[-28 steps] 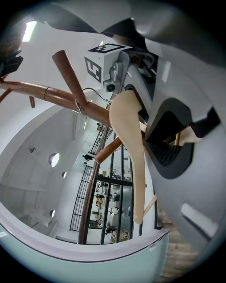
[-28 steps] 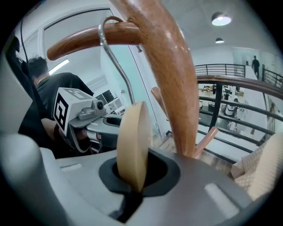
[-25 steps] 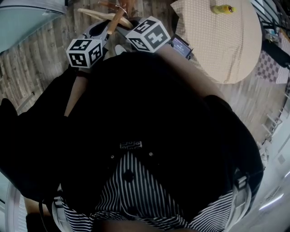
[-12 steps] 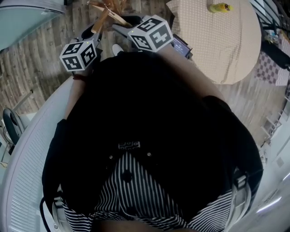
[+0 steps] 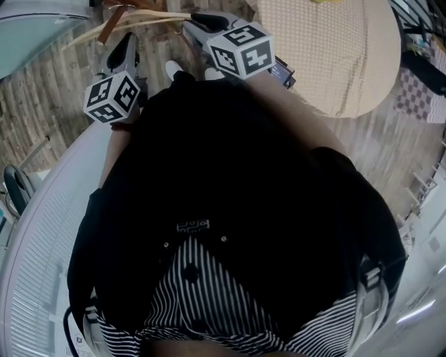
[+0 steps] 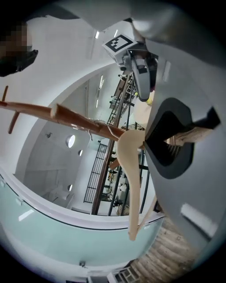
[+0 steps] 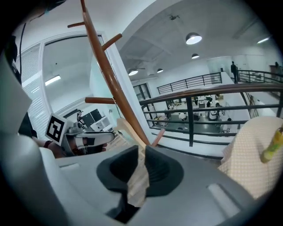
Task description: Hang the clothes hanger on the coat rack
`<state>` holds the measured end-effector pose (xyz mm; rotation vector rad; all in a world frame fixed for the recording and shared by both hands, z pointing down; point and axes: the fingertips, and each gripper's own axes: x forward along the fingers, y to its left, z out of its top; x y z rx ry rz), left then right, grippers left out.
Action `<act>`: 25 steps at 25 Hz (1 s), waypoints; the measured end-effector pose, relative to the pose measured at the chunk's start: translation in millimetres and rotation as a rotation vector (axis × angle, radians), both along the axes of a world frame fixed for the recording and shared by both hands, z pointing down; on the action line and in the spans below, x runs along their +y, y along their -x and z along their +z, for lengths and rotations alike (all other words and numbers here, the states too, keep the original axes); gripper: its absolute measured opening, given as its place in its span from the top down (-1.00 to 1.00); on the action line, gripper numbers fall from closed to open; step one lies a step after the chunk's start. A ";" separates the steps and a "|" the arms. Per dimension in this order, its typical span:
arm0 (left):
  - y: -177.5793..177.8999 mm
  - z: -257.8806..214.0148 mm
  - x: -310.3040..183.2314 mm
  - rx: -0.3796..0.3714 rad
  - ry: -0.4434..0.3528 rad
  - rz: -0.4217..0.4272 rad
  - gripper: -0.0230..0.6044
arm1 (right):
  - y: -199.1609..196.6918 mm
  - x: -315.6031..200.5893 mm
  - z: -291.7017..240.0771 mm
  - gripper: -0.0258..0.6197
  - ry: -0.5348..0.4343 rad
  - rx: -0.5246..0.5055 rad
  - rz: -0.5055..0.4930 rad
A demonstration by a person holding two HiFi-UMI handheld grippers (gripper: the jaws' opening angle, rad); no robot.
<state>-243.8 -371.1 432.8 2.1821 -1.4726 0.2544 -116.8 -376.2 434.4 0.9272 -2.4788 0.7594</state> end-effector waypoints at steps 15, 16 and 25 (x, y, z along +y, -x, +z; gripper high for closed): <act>-108.6 -28.7 60.9 -0.002 -0.058 0.122 0.92 | -31.7 77.7 -19.7 0.92 -0.130 -0.005 -0.156; -112.6 -26.8 65.9 0.000 -0.057 0.121 0.92 | -34.4 83.7 -18.6 0.92 -0.130 -0.005 -0.160; -143.8 -31.1 85.4 0.002 -0.075 0.146 0.92 | -61.9 105.5 -25.7 0.92 -0.145 -0.010 -0.156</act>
